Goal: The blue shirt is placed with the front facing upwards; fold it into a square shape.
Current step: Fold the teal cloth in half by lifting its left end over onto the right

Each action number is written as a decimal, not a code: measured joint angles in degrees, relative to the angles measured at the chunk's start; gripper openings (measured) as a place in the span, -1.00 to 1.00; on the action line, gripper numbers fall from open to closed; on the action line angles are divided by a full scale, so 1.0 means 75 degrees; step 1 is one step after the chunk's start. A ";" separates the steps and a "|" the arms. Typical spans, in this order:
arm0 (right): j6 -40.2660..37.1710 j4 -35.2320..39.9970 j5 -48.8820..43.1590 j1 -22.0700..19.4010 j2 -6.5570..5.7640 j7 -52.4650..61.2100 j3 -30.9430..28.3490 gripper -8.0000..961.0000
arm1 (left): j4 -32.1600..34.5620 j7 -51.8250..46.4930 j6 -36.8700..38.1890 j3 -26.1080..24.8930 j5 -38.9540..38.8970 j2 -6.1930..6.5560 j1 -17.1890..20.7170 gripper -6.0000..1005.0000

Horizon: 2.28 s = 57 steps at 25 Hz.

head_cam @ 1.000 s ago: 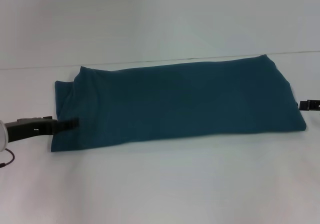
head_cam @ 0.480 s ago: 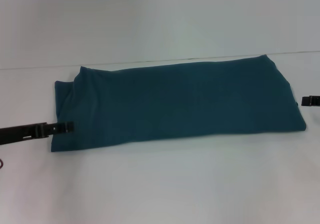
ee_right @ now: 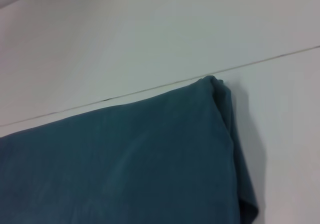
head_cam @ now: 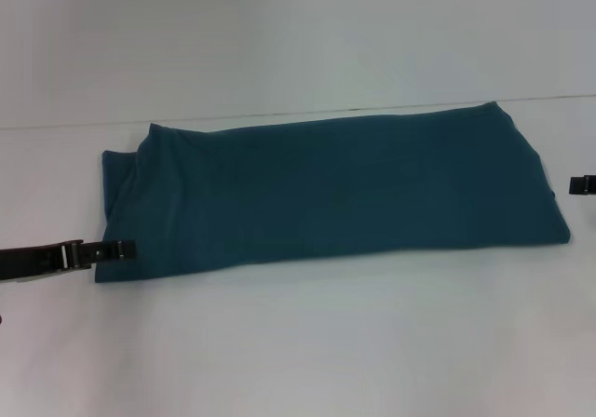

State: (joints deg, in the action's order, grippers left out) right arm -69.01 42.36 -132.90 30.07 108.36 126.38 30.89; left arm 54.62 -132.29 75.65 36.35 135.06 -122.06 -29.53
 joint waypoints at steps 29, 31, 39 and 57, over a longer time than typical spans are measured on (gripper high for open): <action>0.0064 -0.0038 -0.0022 -0.0070 0.0070 -0.0093 0.0041 0.59 | -0.0088 -0.0337 0.0101 -0.0007 0.0423 0.0021 -0.0036 0.79; 0.0096 -0.0042 -0.0022 -0.0068 0.0070 -0.0102 0.0042 0.59 | -0.0114 -0.0337 -0.0038 -0.0003 0.0424 0.0019 -0.0048 0.79; 0.0120 -0.0054 -0.0022 -0.0071 0.0071 -0.0117 0.0042 0.59 | -0.0482 -0.0337 -0.0625 0.0074 0.0445 0.0034 -0.0258 0.79; 0.0120 -0.0057 -0.0022 -0.0084 0.0023 -0.0105 0.0007 0.59 | -0.0776 -0.0292 -0.1129 0.0086 0.0601 -0.0001 -0.0331 0.79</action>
State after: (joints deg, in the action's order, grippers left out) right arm -68.11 41.94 -133.06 29.44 108.53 125.59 30.94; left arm 48.80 -134.49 67.18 37.00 139.57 -122.07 -32.01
